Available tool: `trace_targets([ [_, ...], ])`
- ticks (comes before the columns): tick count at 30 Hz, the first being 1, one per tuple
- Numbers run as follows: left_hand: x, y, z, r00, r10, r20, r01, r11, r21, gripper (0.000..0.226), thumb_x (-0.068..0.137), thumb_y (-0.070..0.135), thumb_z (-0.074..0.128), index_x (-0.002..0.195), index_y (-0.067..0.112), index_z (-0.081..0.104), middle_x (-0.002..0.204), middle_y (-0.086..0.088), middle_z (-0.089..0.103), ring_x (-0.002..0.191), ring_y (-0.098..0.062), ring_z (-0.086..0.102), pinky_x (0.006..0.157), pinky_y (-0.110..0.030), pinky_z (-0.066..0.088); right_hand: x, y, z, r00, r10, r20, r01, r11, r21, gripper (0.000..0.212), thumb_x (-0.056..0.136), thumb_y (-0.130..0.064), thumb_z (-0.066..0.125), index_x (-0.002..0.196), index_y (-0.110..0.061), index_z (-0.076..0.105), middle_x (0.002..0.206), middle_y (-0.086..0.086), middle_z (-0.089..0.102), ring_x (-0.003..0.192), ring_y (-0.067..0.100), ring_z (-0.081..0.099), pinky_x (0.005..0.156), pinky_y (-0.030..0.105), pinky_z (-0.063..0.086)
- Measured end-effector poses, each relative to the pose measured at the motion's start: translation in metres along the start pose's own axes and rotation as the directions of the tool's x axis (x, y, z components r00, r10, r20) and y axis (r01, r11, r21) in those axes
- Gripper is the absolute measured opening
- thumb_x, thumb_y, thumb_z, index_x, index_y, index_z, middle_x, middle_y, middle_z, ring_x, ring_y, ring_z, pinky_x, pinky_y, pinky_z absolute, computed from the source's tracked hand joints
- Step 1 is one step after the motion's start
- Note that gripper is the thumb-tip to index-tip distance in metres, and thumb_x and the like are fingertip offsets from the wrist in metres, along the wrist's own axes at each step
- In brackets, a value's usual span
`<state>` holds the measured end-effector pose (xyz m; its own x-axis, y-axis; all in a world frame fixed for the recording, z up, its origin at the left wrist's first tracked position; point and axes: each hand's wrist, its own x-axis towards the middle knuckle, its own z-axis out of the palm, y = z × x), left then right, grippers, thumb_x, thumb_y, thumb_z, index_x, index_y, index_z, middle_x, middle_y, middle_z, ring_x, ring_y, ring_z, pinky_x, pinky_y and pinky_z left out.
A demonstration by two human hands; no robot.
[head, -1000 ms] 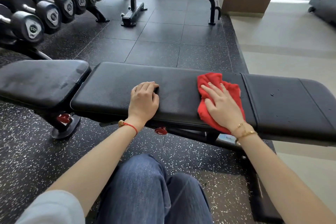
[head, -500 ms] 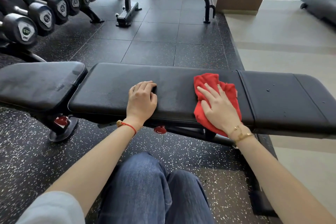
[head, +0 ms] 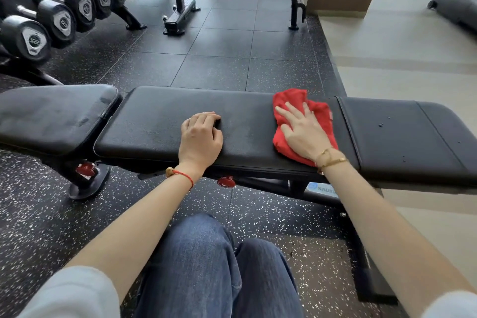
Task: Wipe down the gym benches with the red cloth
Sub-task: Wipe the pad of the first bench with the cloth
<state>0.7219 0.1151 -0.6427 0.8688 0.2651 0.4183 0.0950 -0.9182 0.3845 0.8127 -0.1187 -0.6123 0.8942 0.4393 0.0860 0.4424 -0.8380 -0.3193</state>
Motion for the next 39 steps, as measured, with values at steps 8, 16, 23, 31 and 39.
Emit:
trace_targets([
  [8,-0.001,-0.002,-0.001,1.000,0.017,0.005,-0.017,1.000,-0.003,0.033,0.090,0.014,0.050,0.120,0.015,0.062,0.128,-0.002,0.062,0.124,-0.021,0.051,0.110,-0.041,0.033,-0.052,0.028,-0.008,0.994,-0.077,-0.079,0.081,0.995,0.058,0.048,0.096,-0.019,0.046,0.143,-0.029,0.043,0.156,-0.006,0.032,0.149,0.023,0.015,0.123,0.037,0.005],
  [16,-0.001,0.002,-0.001,1.000,0.000,0.005,-0.001,1.000,0.026,0.033,0.090,0.016,0.050,0.121,0.013,0.061,0.128,-0.005,0.062,0.123,-0.023,0.052,0.110,-0.042,0.035,0.024,0.017,-0.005,0.985,0.169,0.021,-0.169,0.985,0.028,0.052,0.098,-0.027,0.036,0.149,-0.031,0.031,0.161,-0.004,0.016,0.149,0.035,0.001,0.122,0.046,-0.002],
  [23,0.001,0.000,0.000,1.000,-0.010,-0.005,0.010,1.000,0.013,0.032,0.087,0.016,0.051,0.117,0.016,0.063,0.127,-0.002,0.063,0.122,-0.022,0.052,0.107,-0.040,0.033,0.029,-0.067,0.021,0.993,-0.085,0.080,0.083,0.996,0.028,0.053,0.097,-0.025,0.037,0.149,-0.031,0.031,0.161,-0.004,0.018,0.149,0.033,0.002,0.122,0.046,0.000],
  [31,0.001,-0.007,-0.001,1.000,0.026,-0.006,-0.026,1.000,-0.007,0.031,0.088,0.018,0.050,0.117,0.018,0.063,0.126,0.001,0.063,0.122,-0.019,0.053,0.107,-0.037,0.033,-0.036,-0.025,0.009,0.989,-0.136,-0.052,0.139,0.989,0.054,0.050,0.095,-0.020,0.046,0.144,-0.028,0.042,0.156,-0.006,0.030,0.149,0.026,0.013,0.122,0.038,0.004],
  [39,0.000,-0.001,0.000,1.000,0.002,-0.001,-0.002,1.000,0.007,0.032,0.089,0.017,0.050,0.119,0.016,0.061,0.127,-0.002,0.062,0.122,-0.021,0.052,0.109,-0.039,0.032,0.024,0.006,-0.005,0.979,0.205,-0.018,-0.205,0.978,0.027,0.052,0.097,-0.025,0.037,0.149,-0.029,0.033,0.161,-0.003,0.020,0.149,0.034,0.004,0.122,0.044,0.001],
])
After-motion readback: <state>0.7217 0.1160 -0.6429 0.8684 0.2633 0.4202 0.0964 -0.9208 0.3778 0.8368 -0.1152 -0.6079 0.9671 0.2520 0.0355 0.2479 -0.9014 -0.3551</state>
